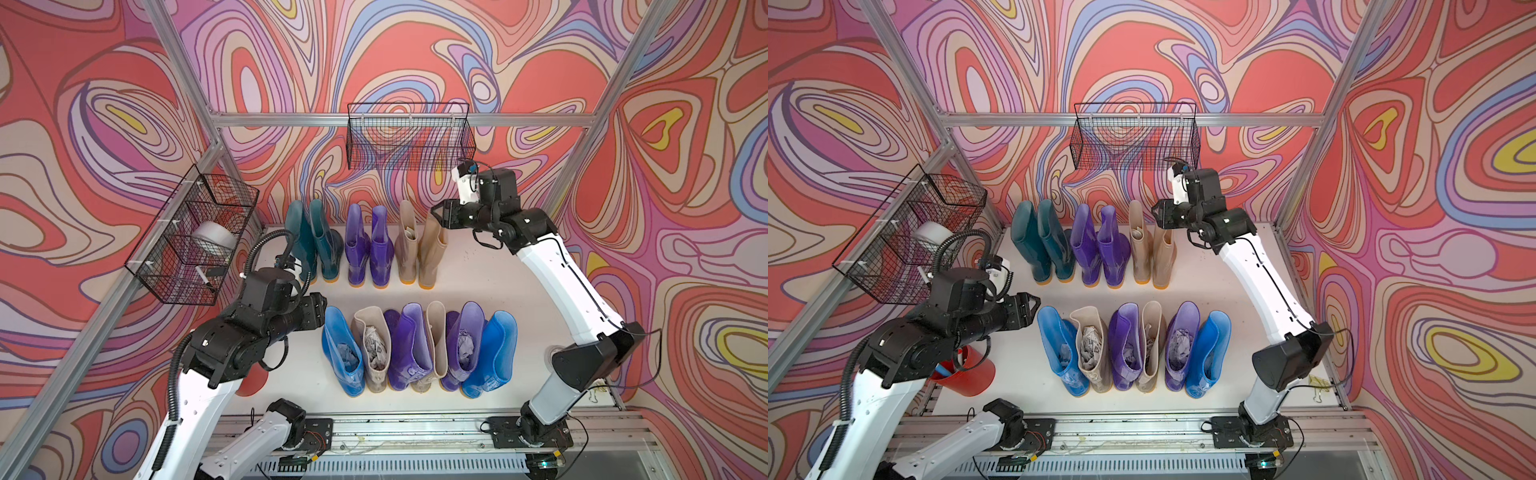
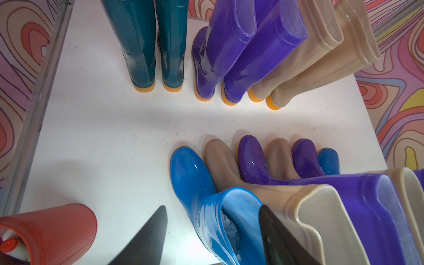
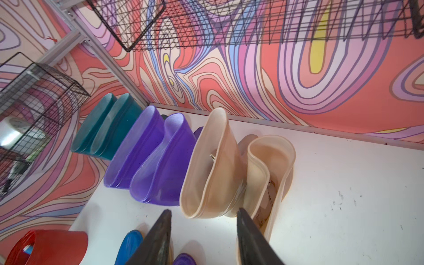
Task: Match and arrange rain boots in pairs
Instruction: Pick up the rain boot at the center of the board.
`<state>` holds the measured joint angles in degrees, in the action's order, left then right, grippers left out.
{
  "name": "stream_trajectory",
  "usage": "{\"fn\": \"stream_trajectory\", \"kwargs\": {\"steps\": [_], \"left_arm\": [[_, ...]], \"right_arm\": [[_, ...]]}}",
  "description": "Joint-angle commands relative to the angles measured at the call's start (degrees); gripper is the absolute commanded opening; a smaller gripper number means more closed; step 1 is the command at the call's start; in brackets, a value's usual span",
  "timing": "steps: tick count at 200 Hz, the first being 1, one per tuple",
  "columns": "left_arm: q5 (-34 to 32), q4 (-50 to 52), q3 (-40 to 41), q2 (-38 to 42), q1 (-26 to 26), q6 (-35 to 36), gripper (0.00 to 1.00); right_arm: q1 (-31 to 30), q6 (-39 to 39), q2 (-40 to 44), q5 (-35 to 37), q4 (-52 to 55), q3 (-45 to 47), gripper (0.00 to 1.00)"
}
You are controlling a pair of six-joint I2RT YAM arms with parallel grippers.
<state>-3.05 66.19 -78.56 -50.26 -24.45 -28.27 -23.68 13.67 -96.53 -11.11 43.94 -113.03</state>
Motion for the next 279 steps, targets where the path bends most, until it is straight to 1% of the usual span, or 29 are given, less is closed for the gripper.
{"fn": "stream_trajectory", "kwargs": {"steps": [1, 30, 66, 82, 96, 109, 122, 142, 167, 178, 182, 196, 218, 279], "left_arm": [[1.33, 2.41, 2.88, 2.28, -0.34, -4.79, 0.66], [1.06, 0.12, 9.2, 5.58, -0.35, -8.29, 0.65], [-3.27, 0.06, 12.8, 9.77, -0.34, -9.34, 0.65], [-2.42, -2.04, 15.7, 13.46, -0.34, -9.29, 0.64], [-1.55, -1.83, 17.35, 15.88, -0.34, -8.83, 0.64], [-0.44, -0.27, 16.56, 16.82, -0.34, -8.25, 0.63], [0.02, 1.75, 13.84, 17.19, -0.35, -7.71, 0.63], [1.16, 2.8, 9.33, 17.87, -0.34, -5.82, 0.65], [4.93, 3.41, 5.97, 17.58, -0.34, -3.54, 0.65], [8.11, 2.83, 5.93, 18.43, -0.39, -2.84, 0.65], [8.86, 2.81, 6.03, 18.86, -0.34, -2.79, 0.65], [10.93, 2.99, 6.57, 20.7, -0.34, -2.69, 0.64], [12.75, 4.23, 6.85, 23.53, -0.34, -2.93, 0.64], [16.5, 6.54, 3.75, 29.42, -0.33, -3.06, 0.63]], "right_arm": [[-3.34, -1.28, 1.1, -3.43, 3.45, 1.55, 0.48], [-11.21, 0.42, 3.28, -0.11, 6.49, 1.73, 0.5], [-22.97, 5.36, 4.92, 6.94, 7.26, 4.79, 0.51], [-28.51, 7.56, 4.64, 9.86, 7.29, 5.43, 0.51], [-32.92, 9.51, 4.06, 12.15, 7.11, 5.3, 0.51], [-36.91, 11.19, 2.83, 13.6, 7.55, 4.4, 0.51], [-40.68, 12.66, 0.92, 15.96, 8.62, 2.61, 0.52], [-45.47, 14.84, -1.79, 18.35, 9.42, 0.53, 0.53], [-48.7, 16.97, -4.32, 19.1, 9.78, -1.26, 0.55], [-50.07, 17.72, -4.63, 20.51, 11.35, -2.69, 0.57], [-50.5, 17.93, -6.48, 21.16, 11.98, -3.29, 0.58], [-51.77, 18.46, -7.94, 23.19, 14.23, -5.22, 0.62], [-52.74, 19.51, -9.6, 25.16, 17.67, -8.16, 0.67], [-54.23, 22.43, -12.76, 27.16, 21.8, -10.91, 0.73]]}}
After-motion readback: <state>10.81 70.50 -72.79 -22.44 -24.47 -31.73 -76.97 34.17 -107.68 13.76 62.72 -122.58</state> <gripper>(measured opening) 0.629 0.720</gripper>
